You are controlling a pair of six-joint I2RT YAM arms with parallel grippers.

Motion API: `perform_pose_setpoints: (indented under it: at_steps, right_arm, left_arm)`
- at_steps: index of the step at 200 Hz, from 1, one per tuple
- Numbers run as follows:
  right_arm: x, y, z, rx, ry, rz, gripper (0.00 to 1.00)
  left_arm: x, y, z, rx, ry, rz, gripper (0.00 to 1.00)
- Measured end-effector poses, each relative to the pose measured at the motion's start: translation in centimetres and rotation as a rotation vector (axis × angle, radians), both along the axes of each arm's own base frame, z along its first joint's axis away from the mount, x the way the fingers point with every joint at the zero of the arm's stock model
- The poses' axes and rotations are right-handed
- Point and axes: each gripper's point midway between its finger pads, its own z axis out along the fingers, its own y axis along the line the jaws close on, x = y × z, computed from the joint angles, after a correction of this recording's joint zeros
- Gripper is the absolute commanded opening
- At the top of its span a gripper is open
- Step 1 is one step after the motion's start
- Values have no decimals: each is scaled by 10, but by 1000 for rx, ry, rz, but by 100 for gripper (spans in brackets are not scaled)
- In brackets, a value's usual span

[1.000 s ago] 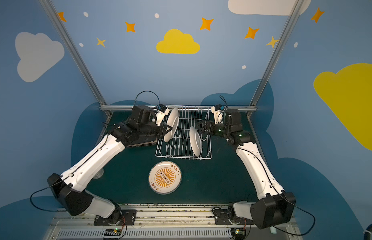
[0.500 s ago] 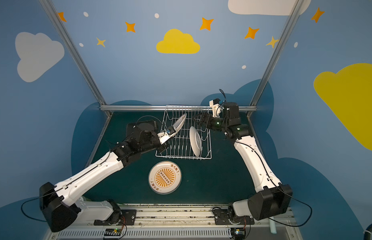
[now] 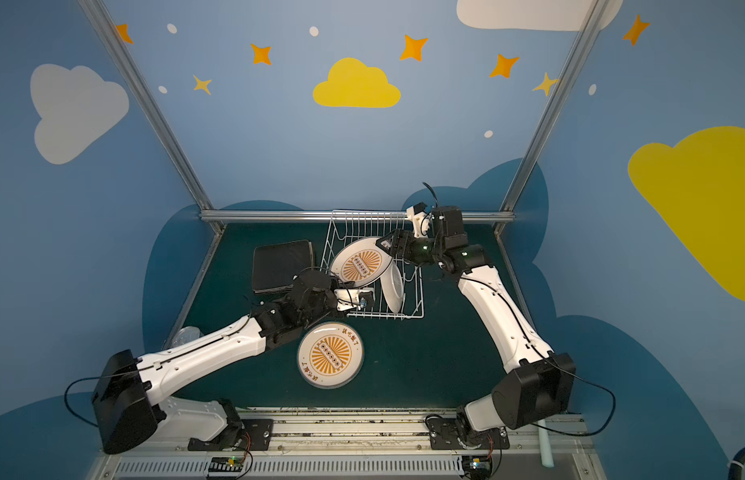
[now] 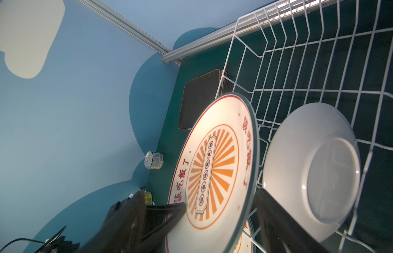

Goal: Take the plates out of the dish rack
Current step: 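Lift the printed plate up out of the rack with the left gripper, then grasp the raised plate's edge with the right gripper while left holds it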

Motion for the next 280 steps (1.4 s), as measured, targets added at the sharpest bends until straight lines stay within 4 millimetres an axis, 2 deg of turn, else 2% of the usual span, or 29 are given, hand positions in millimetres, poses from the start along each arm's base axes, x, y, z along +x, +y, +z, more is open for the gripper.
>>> perform_pose_setpoints:
  at_steps: [50,95,171,191,198,219,235,243,257,268,280]
  right_arm:
    - [4,4,-24,-31,101,11,57]
    - [4,10,-28,-1,155,31,36]
    - [3,16,-25,60,203,43,16]
    - [5,15,-27,73,241,17,7]
    - [6,15,-29,71,248,8,0]
    - [8,14,-33,72,253,12,0]
    - [10,15,-32,85,246,17,0]
    - [11,16,-32,97,243,21,0]
    - [13,16,-34,114,241,15,0]
    - [14,15,-39,122,248,10,0]
    - [17,13,-43,128,254,-5,0]
  left_arm:
    - [8,-2,23,-12,-122,14,3]
    - [7,-2,13,7,-125,9,3]
    - [8,2,11,23,-151,31,3]
    - [8,2,11,50,-171,29,4]
    - [8,2,11,64,-182,27,9]
    - [12,1,10,49,-183,46,18]
    - [17,3,14,18,-191,76,31]
    - [18,3,15,8,-193,87,41]
    - [20,5,15,-8,-187,108,77]
    - [21,6,15,-26,-178,120,97]
    - [21,7,15,-57,-161,139,99]
